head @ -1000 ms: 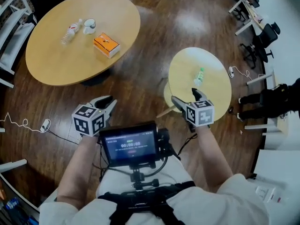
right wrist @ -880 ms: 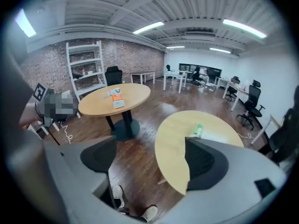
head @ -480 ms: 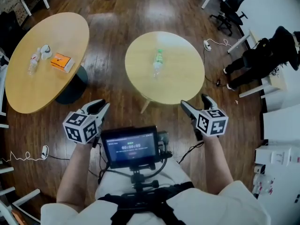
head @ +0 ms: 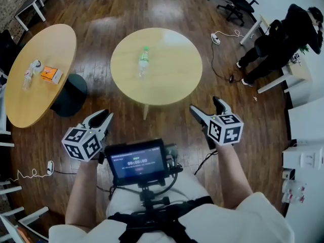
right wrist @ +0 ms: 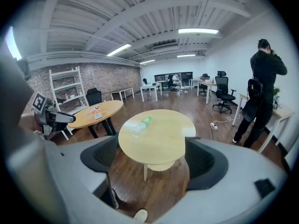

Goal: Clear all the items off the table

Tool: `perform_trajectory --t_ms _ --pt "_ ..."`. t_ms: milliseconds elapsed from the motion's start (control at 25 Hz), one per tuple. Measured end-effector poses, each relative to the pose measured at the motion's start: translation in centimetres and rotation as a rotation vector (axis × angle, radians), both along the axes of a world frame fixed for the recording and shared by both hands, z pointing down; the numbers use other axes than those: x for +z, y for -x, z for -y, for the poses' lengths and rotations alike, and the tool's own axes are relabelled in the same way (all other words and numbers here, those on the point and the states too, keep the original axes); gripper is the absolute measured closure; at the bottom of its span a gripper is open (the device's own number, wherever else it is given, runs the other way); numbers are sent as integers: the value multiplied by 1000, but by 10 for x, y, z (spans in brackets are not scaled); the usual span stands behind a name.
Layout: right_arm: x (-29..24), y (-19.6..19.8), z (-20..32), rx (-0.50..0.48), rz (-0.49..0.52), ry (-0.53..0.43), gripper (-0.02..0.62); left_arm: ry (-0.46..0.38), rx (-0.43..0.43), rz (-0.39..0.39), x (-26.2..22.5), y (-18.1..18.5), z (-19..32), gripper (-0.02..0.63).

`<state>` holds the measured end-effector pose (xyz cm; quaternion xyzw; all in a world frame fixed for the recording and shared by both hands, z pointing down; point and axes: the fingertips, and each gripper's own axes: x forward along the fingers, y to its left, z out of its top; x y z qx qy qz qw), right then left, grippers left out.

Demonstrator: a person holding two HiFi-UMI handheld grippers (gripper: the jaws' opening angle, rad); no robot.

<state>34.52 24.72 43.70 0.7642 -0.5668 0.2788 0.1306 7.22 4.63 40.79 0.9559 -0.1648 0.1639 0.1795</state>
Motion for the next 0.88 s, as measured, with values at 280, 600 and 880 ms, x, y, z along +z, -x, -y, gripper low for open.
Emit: perform_trajectory --t_ms 280,600,880 --pt "6 -14 -31 -27 16 -10 129 -30 -8 24 -4 -18 -30 508" --pt "22 -16 -17 -34 48 -6 129 -53 -35 50 -4 -13 -34 508" --pt "40 -3 35 -48 48 40 129 -33 -46 38 3 18 -8 508"
